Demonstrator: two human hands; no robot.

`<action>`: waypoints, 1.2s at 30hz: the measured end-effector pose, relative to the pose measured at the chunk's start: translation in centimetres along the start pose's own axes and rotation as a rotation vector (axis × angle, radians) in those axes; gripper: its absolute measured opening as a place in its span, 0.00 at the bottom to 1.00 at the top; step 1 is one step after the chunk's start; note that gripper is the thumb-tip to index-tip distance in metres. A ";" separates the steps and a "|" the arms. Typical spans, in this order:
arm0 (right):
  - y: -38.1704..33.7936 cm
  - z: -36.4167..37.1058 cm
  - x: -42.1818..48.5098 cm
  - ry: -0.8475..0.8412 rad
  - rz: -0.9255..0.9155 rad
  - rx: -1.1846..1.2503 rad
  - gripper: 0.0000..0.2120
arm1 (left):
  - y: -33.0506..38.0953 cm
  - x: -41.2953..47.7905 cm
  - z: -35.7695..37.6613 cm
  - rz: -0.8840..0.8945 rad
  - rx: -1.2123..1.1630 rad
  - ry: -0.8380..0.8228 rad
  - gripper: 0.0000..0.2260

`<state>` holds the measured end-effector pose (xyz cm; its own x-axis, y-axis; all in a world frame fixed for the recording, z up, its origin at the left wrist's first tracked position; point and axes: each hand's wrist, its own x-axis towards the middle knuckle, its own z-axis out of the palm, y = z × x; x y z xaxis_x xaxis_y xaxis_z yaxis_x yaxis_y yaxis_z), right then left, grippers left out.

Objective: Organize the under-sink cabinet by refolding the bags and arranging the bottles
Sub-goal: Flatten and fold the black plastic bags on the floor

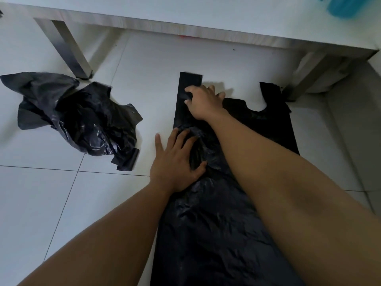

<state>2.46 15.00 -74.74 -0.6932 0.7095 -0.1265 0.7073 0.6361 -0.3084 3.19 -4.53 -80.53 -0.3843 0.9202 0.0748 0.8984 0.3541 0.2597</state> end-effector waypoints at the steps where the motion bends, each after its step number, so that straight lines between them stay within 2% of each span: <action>1: -0.4 0.2 0.3 -0.001 0.030 0.074 0.19 | 0.0 0.0 -0.1 -0.001 0.000 -0.010 0.35; 4: -1.6 0.4 0.8 -0.011 0.125 0.423 0.12 | 0.2 0.1 -0.4 0.002 0.006 -0.032 0.35; 8: -2.8 -1.0 1.7 -0.018 0.089 0.757 0.17 | 0.1 0.0 -0.5 0.005 0.009 -0.027 0.35; 14: -2.9 -5.5 4.8 0.198 0.057 0.985 0.22 | 0.1 -0.1 -0.7 0.000 0.000 -0.025 0.35; 16: -2.3 -6.4 5.9 0.225 0.080 0.882 0.22 | 0.2 0.0 -0.8 0.000 -0.006 -0.034 0.35; 18: -1.7 -6.4 5.3 0.319 0.077 0.626 0.21 | 0.2 0.0 -0.9 0.001 -0.007 -0.037 0.35; 20: -1.1 -5.1 3.0 0.391 -0.071 0.400 0.15 | 0.1 0.1 -0.9 0.004 -0.012 -0.029 0.35; 22: 0.1 -2.9 0.1 0.259 -0.265 0.222 0.08 | 0.2 0.1 -0.8 0.005 -0.020 -0.015 0.34; 24: 1.4 -0.4 -2.0 0.072 -0.361 0.064 0.09 | 0.2 0.1 -0.7 0.006 -0.017 -0.017 0.34; 26: 2.3 1.4 -2.3 0.021 -0.371 -0.058 0.14 | 0.1 0.1 -0.6 0.003 -0.012 -0.024 0.35; 31: 2.1 1.1 0.2 -0.120 -0.229 -0.148 0.24 | 0.1 0.1 -0.6 0.005 -0.012 -0.043 0.37; 32: 1.9 0.9 0.1 -0.070 -0.218 -0.113 0.23 | 0.0 0.1 -0.6 0.003 -0.016 -0.042 0.38; 34: 1.5 0.5 -1.8 0.145 -0.202 -0.022 0.20 | 0.0 0.2 -0.6 -0.013 -0.011 -0.039 0.40; 36: 2.5 0.9 -4.8 0.292 -0.178 -0.021 0.15 | 0.0 0.1 -0.5 -0.022 -0.004 -0.033 0.41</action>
<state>7.45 12.88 -75.73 -0.7393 0.6420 0.2033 0.5838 0.7615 -0.2817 3.06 -4.46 -80.02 -0.3967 0.9172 0.0377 0.8889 0.3735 0.2652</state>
